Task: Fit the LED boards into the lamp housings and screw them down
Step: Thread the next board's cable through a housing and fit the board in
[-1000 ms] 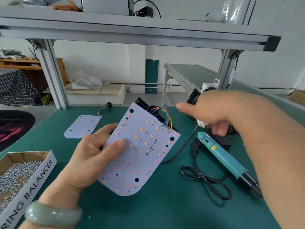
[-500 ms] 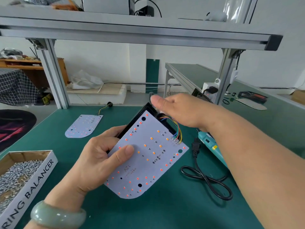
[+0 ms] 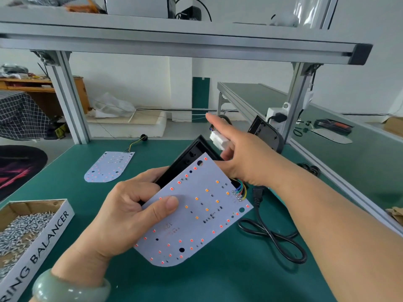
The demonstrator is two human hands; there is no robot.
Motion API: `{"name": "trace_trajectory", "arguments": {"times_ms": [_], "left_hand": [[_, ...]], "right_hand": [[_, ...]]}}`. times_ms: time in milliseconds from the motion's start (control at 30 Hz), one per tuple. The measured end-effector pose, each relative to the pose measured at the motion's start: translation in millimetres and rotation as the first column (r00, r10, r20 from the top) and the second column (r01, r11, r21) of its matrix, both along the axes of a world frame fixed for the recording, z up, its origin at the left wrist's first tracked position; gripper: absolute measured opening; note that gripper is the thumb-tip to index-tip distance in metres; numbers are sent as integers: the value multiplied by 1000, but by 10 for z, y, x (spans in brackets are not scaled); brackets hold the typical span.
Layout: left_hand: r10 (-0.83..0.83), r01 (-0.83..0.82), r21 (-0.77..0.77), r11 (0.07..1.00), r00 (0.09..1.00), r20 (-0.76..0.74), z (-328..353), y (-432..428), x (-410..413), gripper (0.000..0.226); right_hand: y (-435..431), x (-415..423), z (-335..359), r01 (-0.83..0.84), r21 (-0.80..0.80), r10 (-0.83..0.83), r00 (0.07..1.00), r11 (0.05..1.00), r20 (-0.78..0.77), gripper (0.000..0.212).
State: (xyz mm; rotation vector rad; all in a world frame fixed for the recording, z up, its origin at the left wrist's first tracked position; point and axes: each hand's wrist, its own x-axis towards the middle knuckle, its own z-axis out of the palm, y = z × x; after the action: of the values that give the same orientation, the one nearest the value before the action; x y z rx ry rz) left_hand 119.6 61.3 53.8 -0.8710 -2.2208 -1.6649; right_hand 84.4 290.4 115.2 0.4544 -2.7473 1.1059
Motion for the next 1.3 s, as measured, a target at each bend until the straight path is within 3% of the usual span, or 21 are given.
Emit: {"name": "trace_trajectory", "arguments": {"times_ms": [67, 167, 300, 500, 700, 867, 967, 1067, 1133, 1200, 1300], "left_hand": [[-13, 13, 7, 1000, 1000, -6, -8, 6, -2, 53], [-51, 51, -6, 999, 999, 1, -28, 32, 1, 55], [-74, 74, -31, 997, 997, -4, -32, 43, 12, 56], [-51, 51, -71, 996, 999, -2, -20, 33, 38, 70], [-74, 73, -81, 994, 997, -7, 34, 45, 53, 57], [-103, 101, -111, 989, 995, -12, 25, 88, 73, 61], [-96, 98, -77, 992, 995, 22, 39, 73, 57, 70], [-130, 131, -8, 991, 988, 78, 49, 72, 67, 83], [-142, 144, -12, 990, 984, 111, 27, 88, 75, 84], [-100, 102, -5, 995, 985, 139, 4, 78, 63, 81], [29, -82, 161, 984, 952, 305, -34, -11, -17, 84]], "right_hand": [[34, 25, -18, -82, -161, 107, 982, 984, 154, 80], [86, 80, -66, -197, -450, 391, 833, 871, 392, 50], [162, 138, -109, -149, -677, 575, 673, 721, 464, 36], [0, 155, -138, -103, -429, 297, 859, 897, 416, 22], [-100, 188, -151, -5, -425, 177, 913, 905, 367, 19], [-129, 168, -241, 55, -375, 66, 951, 925, 303, 27], [-91, 162, -254, 66, -421, 106, 922, 905, 373, 22], [-21, 178, -257, -7, -507, 314, 793, 862, 521, 9], [58, 166, -319, -54, -534, 394, 738, 844, 548, 24], [171, 140, -389, -55, -676, 520, 684, 735, 511, 33], [228, 83, -469, -28, -889, 718, 602, 457, 350, 37]]}}
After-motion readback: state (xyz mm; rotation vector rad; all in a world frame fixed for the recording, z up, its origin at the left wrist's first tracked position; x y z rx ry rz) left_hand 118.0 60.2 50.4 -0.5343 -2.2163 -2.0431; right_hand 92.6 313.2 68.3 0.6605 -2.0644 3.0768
